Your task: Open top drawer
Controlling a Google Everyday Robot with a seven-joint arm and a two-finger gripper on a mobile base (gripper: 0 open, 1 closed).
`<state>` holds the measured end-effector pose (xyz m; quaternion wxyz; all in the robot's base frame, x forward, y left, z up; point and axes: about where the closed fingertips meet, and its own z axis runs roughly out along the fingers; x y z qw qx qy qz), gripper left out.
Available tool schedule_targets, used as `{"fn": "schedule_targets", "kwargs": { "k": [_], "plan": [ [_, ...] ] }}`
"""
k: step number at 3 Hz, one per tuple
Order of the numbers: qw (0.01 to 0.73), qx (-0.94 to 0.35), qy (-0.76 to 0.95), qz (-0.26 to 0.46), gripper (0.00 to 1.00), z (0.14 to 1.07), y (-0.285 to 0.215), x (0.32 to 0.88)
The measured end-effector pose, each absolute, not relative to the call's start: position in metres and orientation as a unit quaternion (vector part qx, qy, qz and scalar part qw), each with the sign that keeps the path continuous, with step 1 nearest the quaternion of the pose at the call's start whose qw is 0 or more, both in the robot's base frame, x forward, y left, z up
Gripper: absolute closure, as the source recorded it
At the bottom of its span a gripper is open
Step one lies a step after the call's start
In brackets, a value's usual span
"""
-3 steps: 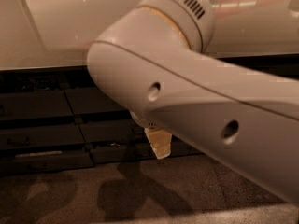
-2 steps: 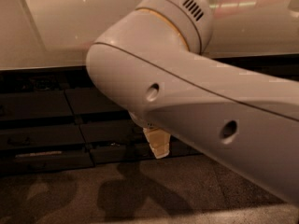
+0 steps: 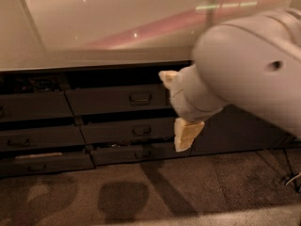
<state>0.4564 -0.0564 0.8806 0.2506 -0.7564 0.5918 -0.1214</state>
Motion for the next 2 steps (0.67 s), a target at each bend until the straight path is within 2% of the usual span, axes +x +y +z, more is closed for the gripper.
{"fn": "schedule_targets", "kwargs": {
  "k": [1,2],
  "plan": [
    [0.296,-0.755,0.573,-0.116,0.0,0.8928,-0.0446,0.4644],
    [0.293,-0.756,0.573,-0.116,0.0,0.892,-0.0437,0.4636]
  ]
}}
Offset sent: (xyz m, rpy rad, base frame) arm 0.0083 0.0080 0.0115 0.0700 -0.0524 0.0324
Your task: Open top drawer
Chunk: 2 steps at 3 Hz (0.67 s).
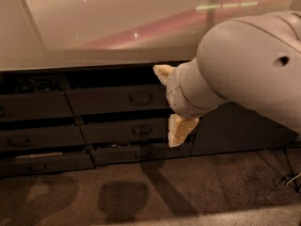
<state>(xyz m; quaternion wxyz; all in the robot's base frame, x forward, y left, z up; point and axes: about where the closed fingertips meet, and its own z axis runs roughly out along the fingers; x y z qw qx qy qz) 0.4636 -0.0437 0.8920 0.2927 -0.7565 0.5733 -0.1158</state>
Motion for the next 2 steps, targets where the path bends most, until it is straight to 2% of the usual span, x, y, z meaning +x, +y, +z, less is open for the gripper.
{"fn": "schedule_targets", "kwargs": {
  "k": [1,2],
  "plan": [
    [0.287,-0.755,0.577,-0.12,0.0,0.892,-0.045,0.468],
    [0.288,-0.736,0.602,-0.11,0.0,0.883,-0.074,0.501]
  ]
}}
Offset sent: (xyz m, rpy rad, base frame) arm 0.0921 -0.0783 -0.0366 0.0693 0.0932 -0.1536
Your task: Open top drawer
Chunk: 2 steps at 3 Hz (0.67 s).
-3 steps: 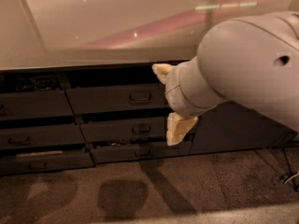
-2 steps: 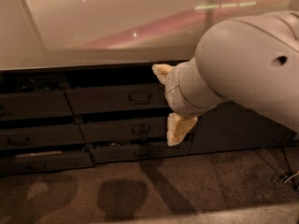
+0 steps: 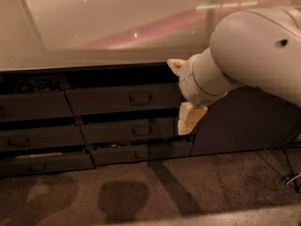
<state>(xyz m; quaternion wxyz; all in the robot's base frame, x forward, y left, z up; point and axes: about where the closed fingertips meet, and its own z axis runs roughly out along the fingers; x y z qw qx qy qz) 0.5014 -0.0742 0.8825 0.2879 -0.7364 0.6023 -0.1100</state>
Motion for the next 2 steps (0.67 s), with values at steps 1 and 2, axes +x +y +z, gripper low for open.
{"fn": "schedule_targets", "kwargs": {
  "k": [1,2],
  "plan": [
    [0.29,-0.72,0.626,-0.083,0.0,0.8609,-0.1035,0.5402],
    [0.29,-0.72,0.626,-0.083,0.0,0.8609,-0.1036,0.5403]
  ]
}}
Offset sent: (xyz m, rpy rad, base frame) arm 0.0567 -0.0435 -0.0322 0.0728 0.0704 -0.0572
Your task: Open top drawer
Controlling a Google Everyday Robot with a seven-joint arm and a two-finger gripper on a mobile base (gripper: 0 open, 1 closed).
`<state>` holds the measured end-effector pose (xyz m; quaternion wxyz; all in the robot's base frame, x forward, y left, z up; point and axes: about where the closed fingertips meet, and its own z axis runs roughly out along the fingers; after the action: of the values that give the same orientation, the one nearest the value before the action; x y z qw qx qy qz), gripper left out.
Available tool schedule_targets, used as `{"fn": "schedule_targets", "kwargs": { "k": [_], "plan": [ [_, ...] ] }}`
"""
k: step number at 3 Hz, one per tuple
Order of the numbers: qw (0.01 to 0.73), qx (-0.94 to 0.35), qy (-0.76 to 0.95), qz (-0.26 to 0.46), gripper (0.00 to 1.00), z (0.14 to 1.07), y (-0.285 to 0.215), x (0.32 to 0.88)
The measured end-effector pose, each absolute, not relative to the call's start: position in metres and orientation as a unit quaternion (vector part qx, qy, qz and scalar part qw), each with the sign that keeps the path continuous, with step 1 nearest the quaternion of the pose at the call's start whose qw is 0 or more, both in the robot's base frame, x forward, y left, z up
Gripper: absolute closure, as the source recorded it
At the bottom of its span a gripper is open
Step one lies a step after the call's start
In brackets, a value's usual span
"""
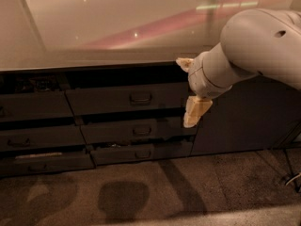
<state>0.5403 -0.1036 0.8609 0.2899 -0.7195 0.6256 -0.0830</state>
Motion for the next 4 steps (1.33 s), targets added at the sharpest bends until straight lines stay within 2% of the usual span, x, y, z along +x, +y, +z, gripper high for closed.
{"fn": "schedule_targets", "kwargs": {
  "k": [3,4],
  "plan": [
    [0.211,-0.706,0.676,-0.02,0.0,0.795,-0.139,0.632],
    [0.211,-0.706,0.676,-0.02,0.0,0.795,-0.139,0.632]
  ]
}}
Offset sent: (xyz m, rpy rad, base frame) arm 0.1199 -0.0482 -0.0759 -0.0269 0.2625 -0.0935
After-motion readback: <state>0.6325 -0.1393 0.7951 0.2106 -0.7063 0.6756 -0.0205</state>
